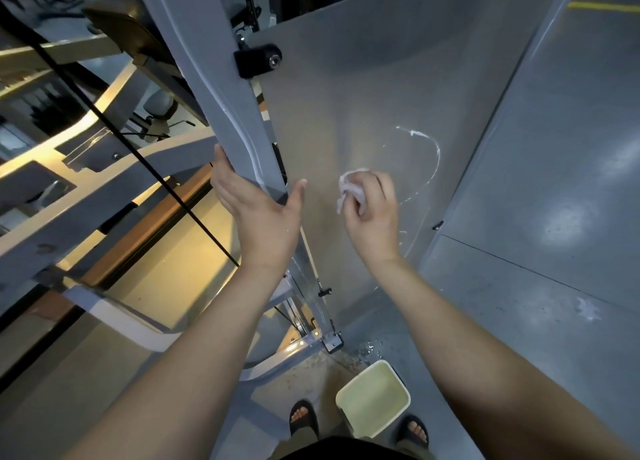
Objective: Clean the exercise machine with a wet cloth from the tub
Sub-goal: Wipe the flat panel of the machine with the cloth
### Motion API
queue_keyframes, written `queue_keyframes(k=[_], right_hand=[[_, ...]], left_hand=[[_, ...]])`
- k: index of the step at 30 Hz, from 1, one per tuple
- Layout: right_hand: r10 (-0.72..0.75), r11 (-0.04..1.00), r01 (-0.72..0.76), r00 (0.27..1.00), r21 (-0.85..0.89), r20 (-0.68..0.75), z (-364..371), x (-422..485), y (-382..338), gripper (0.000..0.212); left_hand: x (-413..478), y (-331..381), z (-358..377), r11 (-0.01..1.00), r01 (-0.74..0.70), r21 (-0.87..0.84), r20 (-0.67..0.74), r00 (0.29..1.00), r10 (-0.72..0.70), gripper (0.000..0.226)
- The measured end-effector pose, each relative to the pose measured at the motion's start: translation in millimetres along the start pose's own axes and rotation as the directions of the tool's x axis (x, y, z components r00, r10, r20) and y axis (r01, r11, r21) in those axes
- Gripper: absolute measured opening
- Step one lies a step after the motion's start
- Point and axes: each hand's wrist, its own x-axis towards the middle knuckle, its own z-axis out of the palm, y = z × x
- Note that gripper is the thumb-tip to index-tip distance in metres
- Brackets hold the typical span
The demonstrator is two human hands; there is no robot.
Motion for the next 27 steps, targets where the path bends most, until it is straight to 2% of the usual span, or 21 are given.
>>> queue_keyframes(k=[2, 5, 7, 10, 11, 12, 15, 17, 21, 22, 23, 26, 27], right_hand=[[-0.014, 0.999, 0.019, 0.995, -0.049, 0.097, 9.6, -15.2, 4.1, 0.026], [-0.125, 0.979, 0.169, 0.941, -0.116, 0.315, 7.4, -27.8, 23.9, 0.031], [-0.134, 0.977, 0.177, 0.944, -0.118, 0.301, 0.5, -14.4, 25.0, 0.028], [-0.065, 0.997, 0.070, 0.992, -0.039, 0.109, -0.2, -2.8, 17.7, 0.024], [-0.039, 0.999, 0.041, 0.996, -0.026, 0.086, 3.4, -6.5, 17.7, 0.024], [-0.021, 0.998, 0.027, 0.994, -0.049, 0.106, 8.1, -13.5, 20.7, 0.024], [-0.021, 0.988, 0.063, 0.959, -0.142, 0.282, 13.6, -37.9, 39.1, 0.022], [-0.033, 0.990, 0.073, 0.954, -0.123, 0.297, 6.2, -30.2, 40.0, 0.020], [0.065, 0.996, -0.065, 0.998, 0.054, 0.006, -0.9, 2.0, 20.7, 0.022], [0.095, 0.993, -0.094, 0.995, 0.072, -0.009, 2.2, -0.5, 20.2, 0.022], [0.096, 0.994, -0.097, 0.995, 0.047, 0.023, 6.6, -8.7, 23.9, 0.021], [0.039, 0.993, -0.009, 0.966, -0.116, 0.257, 12.2, -39.1, 43.7, 0.016], [0.027, 0.989, 0.016, 0.955, -0.144, 0.296, 9.2, -39.5, 46.5, 0.017]], left_hand=[[0.5, -1.5, 0.3, 1.000, -0.008, 0.016, -0.012, 1.000, 0.009, 0.107], [0.3, -1.4, 0.2, 1.000, -0.023, 0.017, -0.019, 1.000, 0.023, 0.107], [0.2, -1.1, 0.4, 1.000, -0.016, 0.012, -0.017, 1.000, 0.017, 0.109], [-0.1, 0.4, 0.8, 1.000, 0.008, 0.003, -0.016, 1.000, -0.008, 0.111], [-0.4, 1.1, 0.8, 1.000, 0.011, 0.001, -0.017, 1.000, -0.011, 0.111], [-0.7, 1.6, 0.7, 1.000, 0.010, -0.001, -0.020, 1.000, -0.010, 0.111], [-2.0, 3.2, 0.4, 1.000, 0.003, 0.003, -0.036, 0.999, -0.003, 0.109], [-2.5, 3.6, 0.5, 1.000, 0.008, 0.006, -0.033, 0.999, -0.008, 0.109], [-2.1, 4.8, 0.9, 1.000, 0.028, 0.004, -0.029, 0.999, -0.028, 0.109], [-2.1, 5.2, 1.1, 1.000, 0.031, 0.003, -0.032, 0.999, -0.031, 0.109], [-1.9, 5.3, 1.3, 1.000, 0.026, 0.002, -0.034, 0.999, -0.026, 0.109], [-1.3, 2.3, 1.5, 1.000, 0.005, 0.004, -0.033, 0.999, -0.005, 0.109], [-1.0, 1.3, 1.6, 1.000, 0.007, 0.008, -0.028, 1.000, -0.007, 0.109]])
